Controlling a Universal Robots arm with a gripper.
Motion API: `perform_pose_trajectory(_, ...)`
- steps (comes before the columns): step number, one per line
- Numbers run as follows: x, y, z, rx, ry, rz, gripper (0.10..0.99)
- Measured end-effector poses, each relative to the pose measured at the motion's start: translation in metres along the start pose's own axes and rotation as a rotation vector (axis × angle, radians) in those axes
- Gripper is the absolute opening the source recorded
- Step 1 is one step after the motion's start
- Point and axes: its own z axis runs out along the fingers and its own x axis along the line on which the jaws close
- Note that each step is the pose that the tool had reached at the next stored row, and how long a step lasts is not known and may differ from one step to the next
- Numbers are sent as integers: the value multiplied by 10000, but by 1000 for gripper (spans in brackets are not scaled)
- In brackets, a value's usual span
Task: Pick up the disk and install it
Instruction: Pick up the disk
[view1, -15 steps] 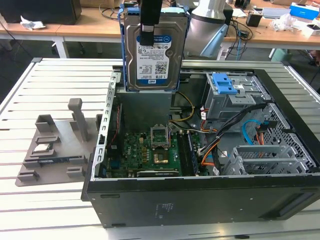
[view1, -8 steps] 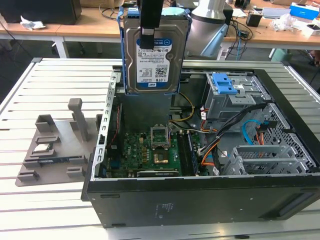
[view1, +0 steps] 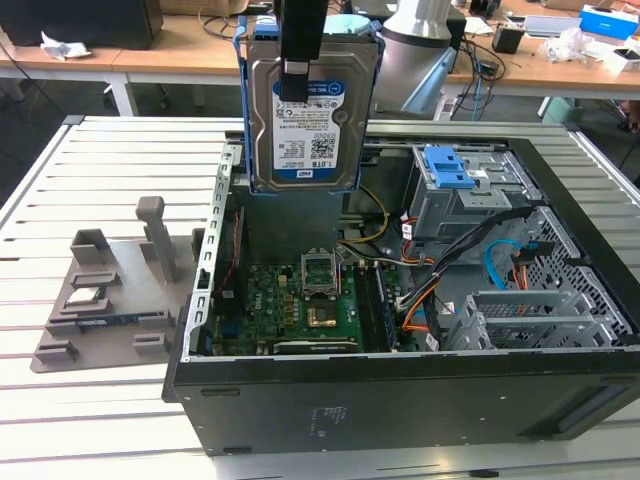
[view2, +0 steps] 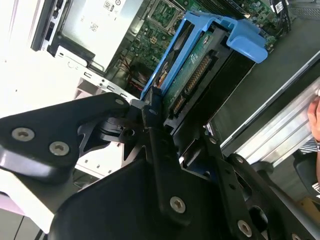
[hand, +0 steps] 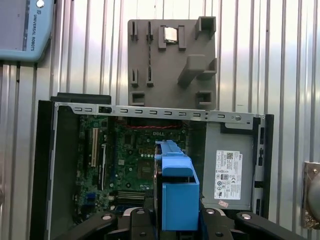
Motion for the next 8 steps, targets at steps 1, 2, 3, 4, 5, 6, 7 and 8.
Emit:
perform_pose_trajectory(1,11,0,1,0,0,0,365)
perform_pose_trajectory(2,20,1,1,0,1,0,365)
perform_pose_trajectory(3,28,1,2,0,0,0,365)
perform_pose_trajectory(4,39,1,3,0,0,0,365)
perform_pose_trajectory(5,48,2,4,0,0,0,365)
perform_pose_trajectory(6,61,2,5,0,0,0,365)
perform_pose_trajectory(7,68,3,6,0,0,0,365)
perform_pose_trajectory(8,75,3,6,0,0,0,365)
